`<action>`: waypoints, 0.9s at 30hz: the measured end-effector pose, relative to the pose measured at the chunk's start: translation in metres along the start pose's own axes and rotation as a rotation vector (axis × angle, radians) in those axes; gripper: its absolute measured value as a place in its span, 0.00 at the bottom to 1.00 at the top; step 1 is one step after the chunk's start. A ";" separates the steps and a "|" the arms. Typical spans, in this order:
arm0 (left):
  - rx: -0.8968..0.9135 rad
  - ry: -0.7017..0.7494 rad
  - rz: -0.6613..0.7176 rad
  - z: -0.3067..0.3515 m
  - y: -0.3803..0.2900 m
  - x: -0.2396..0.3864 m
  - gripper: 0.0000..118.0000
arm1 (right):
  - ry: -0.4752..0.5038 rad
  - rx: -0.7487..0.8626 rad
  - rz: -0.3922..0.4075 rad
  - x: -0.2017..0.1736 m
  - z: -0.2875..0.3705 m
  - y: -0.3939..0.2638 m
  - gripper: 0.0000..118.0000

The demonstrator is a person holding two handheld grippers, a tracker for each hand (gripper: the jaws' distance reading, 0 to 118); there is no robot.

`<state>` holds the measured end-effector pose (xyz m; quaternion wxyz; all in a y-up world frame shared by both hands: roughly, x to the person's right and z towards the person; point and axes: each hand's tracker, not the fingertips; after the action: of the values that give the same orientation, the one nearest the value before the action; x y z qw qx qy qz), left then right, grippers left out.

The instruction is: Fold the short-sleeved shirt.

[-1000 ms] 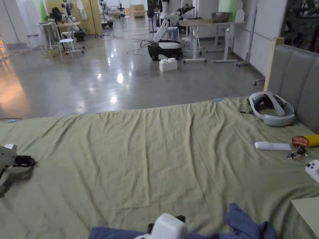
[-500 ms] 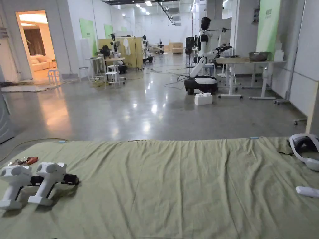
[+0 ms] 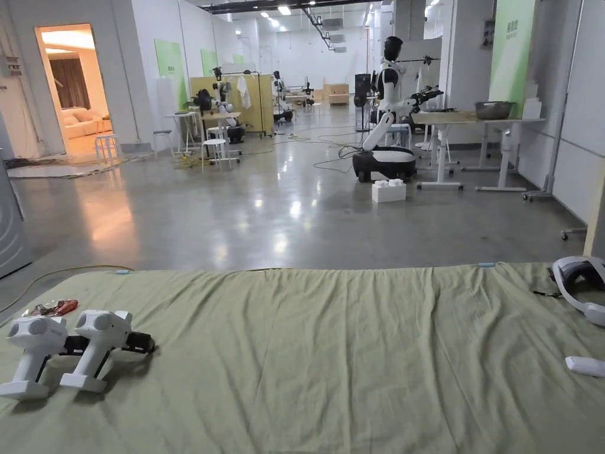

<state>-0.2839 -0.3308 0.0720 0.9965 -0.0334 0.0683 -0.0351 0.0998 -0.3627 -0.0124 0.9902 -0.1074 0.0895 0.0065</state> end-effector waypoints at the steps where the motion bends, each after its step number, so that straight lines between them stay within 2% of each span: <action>1: -0.005 -0.006 0.006 -0.001 -0.001 -0.003 0.01 | -0.003 -0.007 -0.006 0.001 -0.001 -0.001 0.02; 6: -0.098 -0.077 0.043 -0.025 -0.007 -0.005 0.01 | 0.000 -0.027 -0.028 0.005 -0.004 -0.006 0.02; 7: -0.123 -0.092 0.046 -0.034 -0.011 -0.004 0.07 | 0.002 -0.031 -0.035 0.007 -0.004 -0.007 0.02; 8: -0.139 -0.099 0.056 -0.043 -0.014 -0.004 0.33 | 0.003 -0.039 -0.045 0.009 -0.005 -0.009 0.02; 9: -0.176 -0.119 0.070 -0.054 -0.018 -0.006 0.79 | 0.004 -0.046 -0.051 0.011 -0.005 -0.011 0.02; 10: -0.213 -0.149 0.086 -0.070 -0.024 -0.007 0.92 | 0.004 -0.056 -0.057 0.014 -0.006 -0.014 0.02; 13: -0.280 -0.198 0.142 -0.107 -0.039 -0.007 0.92 | -0.010 -0.100 -0.066 0.021 -0.009 -0.023 0.02; 18: -0.523 -0.281 0.215 -0.231 -0.104 -0.002 0.93 | -0.029 -0.181 -0.089 0.035 -0.021 -0.042 0.02; 23: -0.815 -0.295 0.224 -0.334 -0.181 0.007 0.94 | -0.045 -0.265 -0.166 0.051 -0.034 -0.061 0.02; 24: -0.826 -0.235 0.199 -0.340 -0.192 0.009 0.94 | -0.053 -0.282 -0.180 0.054 -0.036 -0.065 0.02; 27: -0.894 -0.182 0.148 -0.374 -0.227 0.011 0.93 | -0.083 -0.330 -0.199 0.060 -0.040 -0.074 0.02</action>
<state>-0.3393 -0.5804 -0.2831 0.8861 -0.4578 -0.0089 0.0723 0.1542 -0.4442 -0.0460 0.9577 -0.2762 0.0354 -0.0724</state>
